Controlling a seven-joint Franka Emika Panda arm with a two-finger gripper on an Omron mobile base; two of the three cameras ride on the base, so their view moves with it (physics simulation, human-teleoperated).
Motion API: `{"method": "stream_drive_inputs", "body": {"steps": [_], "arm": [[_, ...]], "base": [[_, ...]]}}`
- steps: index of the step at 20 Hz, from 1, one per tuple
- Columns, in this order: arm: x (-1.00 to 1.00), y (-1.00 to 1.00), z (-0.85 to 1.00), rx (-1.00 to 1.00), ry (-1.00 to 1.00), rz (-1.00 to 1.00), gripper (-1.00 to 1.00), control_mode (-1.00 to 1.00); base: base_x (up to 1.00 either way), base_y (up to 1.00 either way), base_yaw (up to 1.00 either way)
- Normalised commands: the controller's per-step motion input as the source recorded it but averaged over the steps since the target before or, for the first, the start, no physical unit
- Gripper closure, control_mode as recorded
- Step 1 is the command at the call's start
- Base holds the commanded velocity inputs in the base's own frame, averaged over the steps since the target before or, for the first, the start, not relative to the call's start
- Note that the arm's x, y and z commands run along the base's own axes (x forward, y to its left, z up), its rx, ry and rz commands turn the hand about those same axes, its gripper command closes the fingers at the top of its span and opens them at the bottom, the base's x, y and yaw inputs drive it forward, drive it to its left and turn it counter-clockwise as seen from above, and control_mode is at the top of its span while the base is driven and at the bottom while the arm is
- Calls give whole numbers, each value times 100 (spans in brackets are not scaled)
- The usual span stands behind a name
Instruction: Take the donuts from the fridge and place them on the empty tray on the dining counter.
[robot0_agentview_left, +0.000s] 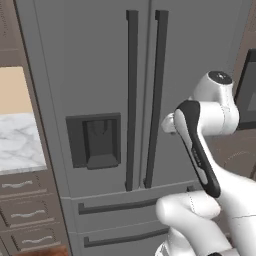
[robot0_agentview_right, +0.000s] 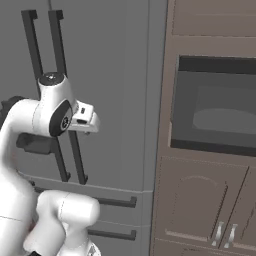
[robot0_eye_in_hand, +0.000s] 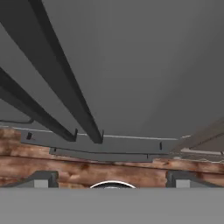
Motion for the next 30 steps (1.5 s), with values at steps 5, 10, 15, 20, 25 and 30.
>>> {"method": "stream_drive_inputs", "body": {"steps": [5, 10, 15, 20, 25, 30], "arm": [[-53, 4, -27, -4, -13, 0, -100, -100], [-42, 0, -14, -2, -9, 0, -100, 100], [0, 0, 0, 0, 0, 0, -100, 100], [0, 0, 0, 0, 0, 0, -100, 100], [0, 0, 0, 0, 0, 0, -100, 100], [0, 0, 0, 0, 0, 0, -100, 100]], "base": [[0, 0, 0], [-4, 0, 0], [-22, 0, 0], [-78, 3, 0], [-62, 26, 0], [-20, 41, 0]]}}
